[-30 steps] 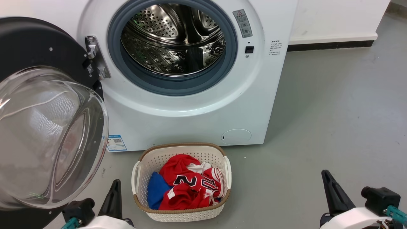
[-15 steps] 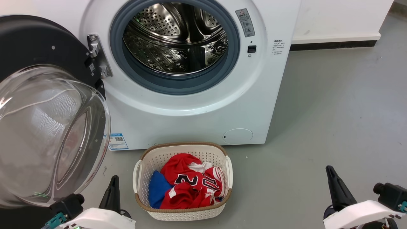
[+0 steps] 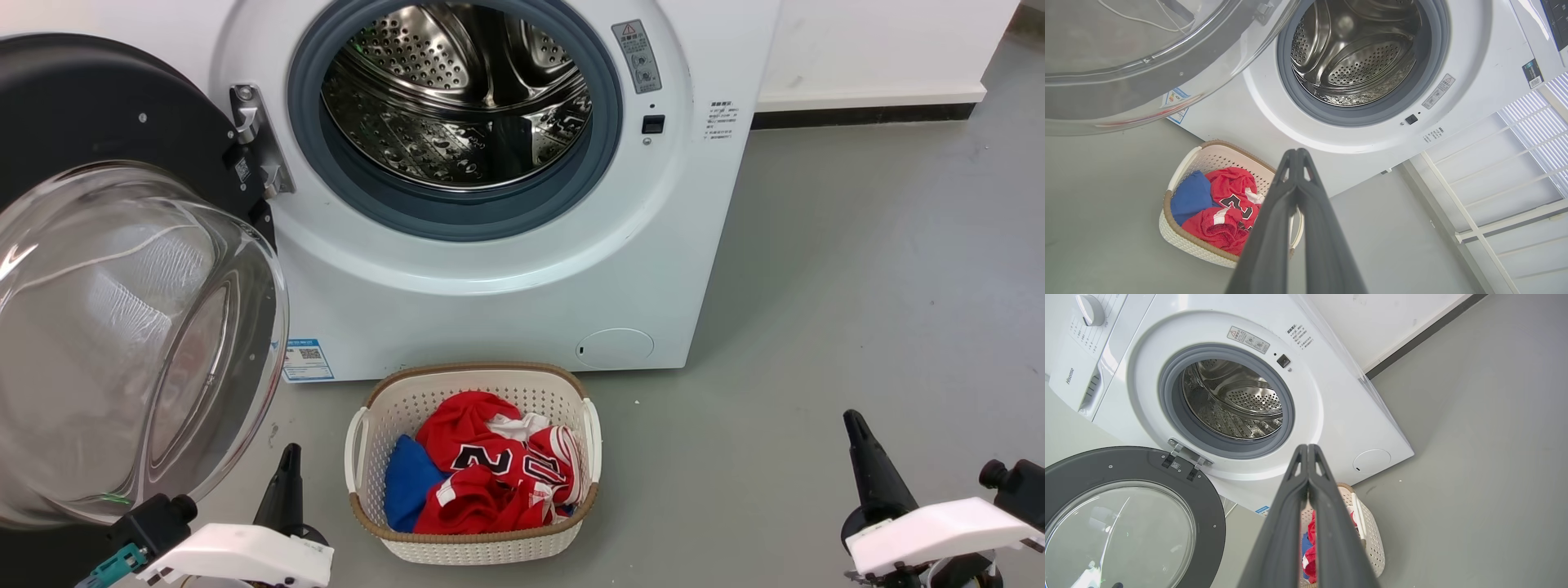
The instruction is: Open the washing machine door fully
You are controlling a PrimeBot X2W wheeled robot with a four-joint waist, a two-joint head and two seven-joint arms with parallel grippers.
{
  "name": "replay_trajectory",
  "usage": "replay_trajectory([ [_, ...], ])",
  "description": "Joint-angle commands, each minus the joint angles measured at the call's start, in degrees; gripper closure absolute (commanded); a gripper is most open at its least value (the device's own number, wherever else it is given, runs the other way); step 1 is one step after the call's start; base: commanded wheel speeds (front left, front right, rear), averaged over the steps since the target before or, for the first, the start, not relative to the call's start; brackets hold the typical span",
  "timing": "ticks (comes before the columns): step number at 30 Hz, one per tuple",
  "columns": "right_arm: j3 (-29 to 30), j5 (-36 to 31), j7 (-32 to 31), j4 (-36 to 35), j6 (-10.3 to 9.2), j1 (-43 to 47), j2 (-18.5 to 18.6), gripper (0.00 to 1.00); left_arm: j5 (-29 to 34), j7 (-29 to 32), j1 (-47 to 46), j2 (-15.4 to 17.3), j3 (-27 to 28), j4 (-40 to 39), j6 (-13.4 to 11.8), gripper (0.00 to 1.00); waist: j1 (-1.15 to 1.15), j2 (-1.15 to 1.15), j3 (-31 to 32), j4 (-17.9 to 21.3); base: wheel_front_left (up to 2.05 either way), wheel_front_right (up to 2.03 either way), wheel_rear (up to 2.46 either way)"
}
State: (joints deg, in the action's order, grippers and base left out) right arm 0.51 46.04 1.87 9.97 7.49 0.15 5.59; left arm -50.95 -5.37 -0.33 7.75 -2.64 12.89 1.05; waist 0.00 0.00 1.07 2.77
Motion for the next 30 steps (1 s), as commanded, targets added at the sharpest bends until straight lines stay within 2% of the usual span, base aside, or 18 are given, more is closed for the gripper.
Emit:
replay_trajectory([
  [1, 0.4, 2.2, -0.4, -0.3, 0.01, -1.4, 0.0, 1.00, -1.8, 0.5, -1.8, -0.1, 0.8, -0.5, 0.6, 1.00, 0.00, 0.00, 0.0, -0.1, 0.00, 0.00, 0.00],
  [30, 2.5, 20.8, -3.5, 1.5, 0.01, -3.7, -1.0, 1.00, -18.3, 5.3, -3.7, -2.1, 4.4, 0.2, 3.1, 1.00, 0.00, 0.00, -0.4, -0.9, 0.00, 0.00, 0.00],
])
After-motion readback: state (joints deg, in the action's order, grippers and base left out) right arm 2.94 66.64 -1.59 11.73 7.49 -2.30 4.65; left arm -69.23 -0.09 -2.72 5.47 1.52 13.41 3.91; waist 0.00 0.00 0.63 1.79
